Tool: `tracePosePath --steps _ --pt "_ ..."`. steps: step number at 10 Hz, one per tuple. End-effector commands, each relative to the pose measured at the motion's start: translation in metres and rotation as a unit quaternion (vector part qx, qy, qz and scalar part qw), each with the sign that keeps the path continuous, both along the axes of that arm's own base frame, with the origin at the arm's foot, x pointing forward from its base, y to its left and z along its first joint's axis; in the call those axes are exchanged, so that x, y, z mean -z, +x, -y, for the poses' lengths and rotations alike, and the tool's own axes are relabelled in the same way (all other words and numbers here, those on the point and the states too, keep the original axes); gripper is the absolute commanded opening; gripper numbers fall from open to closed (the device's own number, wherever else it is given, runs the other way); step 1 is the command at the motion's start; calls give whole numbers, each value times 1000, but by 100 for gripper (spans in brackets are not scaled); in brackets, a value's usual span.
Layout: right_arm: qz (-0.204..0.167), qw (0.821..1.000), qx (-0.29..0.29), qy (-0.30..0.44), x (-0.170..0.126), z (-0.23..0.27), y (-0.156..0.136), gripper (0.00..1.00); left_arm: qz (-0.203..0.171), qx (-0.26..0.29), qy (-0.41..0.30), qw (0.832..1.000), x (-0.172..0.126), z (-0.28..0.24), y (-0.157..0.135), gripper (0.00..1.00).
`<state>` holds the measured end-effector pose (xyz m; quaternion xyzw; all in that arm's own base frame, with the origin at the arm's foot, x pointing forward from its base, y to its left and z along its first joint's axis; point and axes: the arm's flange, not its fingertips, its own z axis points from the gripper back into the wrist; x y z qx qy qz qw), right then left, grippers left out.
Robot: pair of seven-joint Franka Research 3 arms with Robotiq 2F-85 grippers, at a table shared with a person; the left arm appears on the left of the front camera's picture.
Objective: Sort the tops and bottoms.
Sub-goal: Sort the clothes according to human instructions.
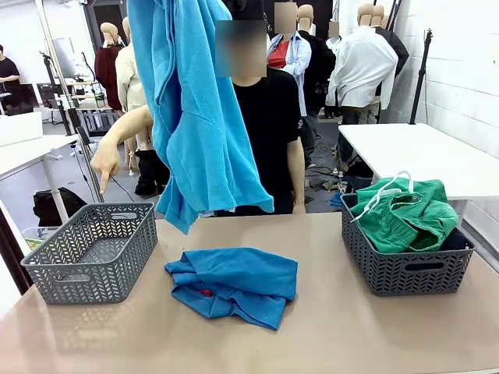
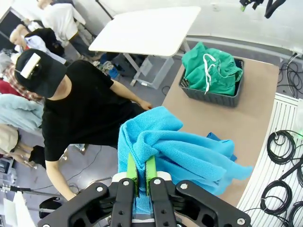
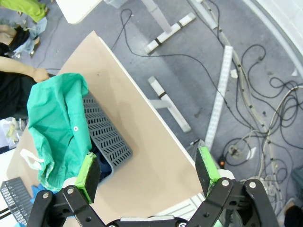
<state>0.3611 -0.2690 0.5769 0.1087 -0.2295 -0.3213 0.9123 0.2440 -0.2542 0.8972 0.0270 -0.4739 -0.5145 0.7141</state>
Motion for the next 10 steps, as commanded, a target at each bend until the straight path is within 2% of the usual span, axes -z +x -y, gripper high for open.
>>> tracePosePath --steps 1,10 --pt "-7 1000 -4 -6 1 0 -1 100 8 -5 -2 1000 -4 -1 -2 0" --pt "-7 1000 -4 -6 1 0 -1 100 8 -5 -2 1000 -4 -1 -2 0"
